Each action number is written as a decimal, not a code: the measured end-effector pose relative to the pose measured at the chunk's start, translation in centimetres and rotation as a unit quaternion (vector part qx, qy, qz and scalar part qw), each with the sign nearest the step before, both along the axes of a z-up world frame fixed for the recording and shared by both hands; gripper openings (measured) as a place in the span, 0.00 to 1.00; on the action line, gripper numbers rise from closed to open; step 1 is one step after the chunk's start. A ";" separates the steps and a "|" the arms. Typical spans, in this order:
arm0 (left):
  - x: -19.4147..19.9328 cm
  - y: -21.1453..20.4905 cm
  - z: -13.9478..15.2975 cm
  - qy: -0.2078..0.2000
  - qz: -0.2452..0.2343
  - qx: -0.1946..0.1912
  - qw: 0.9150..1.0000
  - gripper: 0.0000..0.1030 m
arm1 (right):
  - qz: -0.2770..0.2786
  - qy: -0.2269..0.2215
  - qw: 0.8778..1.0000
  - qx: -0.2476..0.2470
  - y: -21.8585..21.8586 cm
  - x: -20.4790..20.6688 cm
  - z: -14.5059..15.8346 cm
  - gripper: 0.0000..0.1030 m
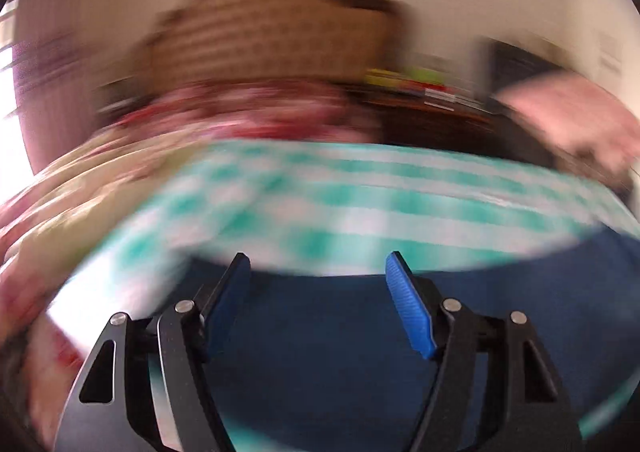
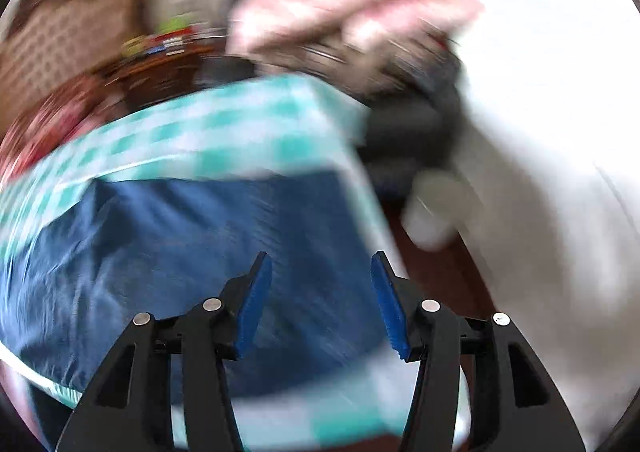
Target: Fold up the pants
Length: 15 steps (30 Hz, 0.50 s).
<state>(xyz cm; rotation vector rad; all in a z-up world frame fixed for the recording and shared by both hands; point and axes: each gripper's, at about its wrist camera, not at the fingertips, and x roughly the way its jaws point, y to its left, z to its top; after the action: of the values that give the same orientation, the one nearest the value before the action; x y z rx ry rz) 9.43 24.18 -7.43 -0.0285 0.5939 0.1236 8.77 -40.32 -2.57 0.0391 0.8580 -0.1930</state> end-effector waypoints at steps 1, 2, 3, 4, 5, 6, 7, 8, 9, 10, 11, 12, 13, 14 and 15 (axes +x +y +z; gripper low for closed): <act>1.4 -4.1 0.0 0.010 -0.055 -0.004 0.998 0.68 | 0.035 -0.004 0.999 -0.011 1.8 1.8 -0.3 0.50; 2.7 -7.7 -0.3 0.019 -0.094 -0.015 0.995 0.68 | 0.061 -0.003 0.998 -0.021 3.3 3.6 -0.9 0.49; 3.6 -10.6 -0.6 0.029 -0.128 -0.031 0.991 0.67 | 0.090 0.004 0.996 -0.026 4.9 5.7 -1.9 0.49; 4.2 -13.1 -0.9 0.036 -0.158 -0.041 0.986 0.65 | 0.117 0.015 0.993 -0.021 5.8 7.6 -2.9 0.47; 4.5 -15.5 -1.1 0.038 -0.185 -0.045 0.981 0.59 | 0.137 0.026 0.990 -0.023 6.4 9.2 -4.1 0.44; 4.6 -18.0 -1.1 0.037 -0.211 -0.044 0.976 0.57 | 0.129 0.037 0.990 -0.050 6.6 10.8 -5.5 0.42; 4.5 -20.8 -1.1 0.033 -0.241 -0.041 0.969 0.56 | 0.114 0.047 0.990 -0.069 6.2 11.9 -6.5 0.39; 4.4 -22.6 -1.2 0.031 -0.260 -0.042 0.964 0.56 | 0.111 0.049 0.991 -0.055 5.7 12.7 -7.2 0.38; 4.4 -24.8 -1.2 0.030 -0.284 -0.046 0.957 0.56 | 0.100 0.041 0.994 -0.025 4.7 12.9 -7.4 0.38; 4.4 -26.2 -1.2 0.031 -0.297 -0.047 0.953 0.56 | 0.091 0.033 0.995 -0.015 4.4 12.8 -7.5 0.38; 4.8 -28.2 -1.3 0.035 -0.314 -0.048 0.948 0.56 | 0.087 0.026 0.996 -0.020 4.4 12.5 -7.7 0.38; 5.2 -29.8 -1.4 0.038 -0.324 -0.048 0.944 0.56 | 0.081 0.015 0.996 -0.028 4.7 12.2 -7.9 0.40; 5.9 -32.1 -1.3 0.040 -0.342 -0.048 0.938 0.56 | 0.077 0.007 0.997 -0.030 4.8 12.1 -8.1 0.40; 6.7 -34.4 -1.2 0.039 -0.359 -0.044 0.932 0.56 | 0.077 0.003 0.997 -0.032 4.9 12.1 -8.1 0.40; 7.1 -36.5 -1.1 0.040 -0.374 -0.042 0.925 0.56 | 0.075 -0.002 0.997 -0.021 4.8 12.0 -8.0 0.41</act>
<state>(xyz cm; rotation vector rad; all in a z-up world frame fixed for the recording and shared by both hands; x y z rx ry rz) 16.57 -12.32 -8.50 0.1224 0.6558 -0.6485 20.81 -35.48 -10.56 -0.0646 0.8496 -0.0711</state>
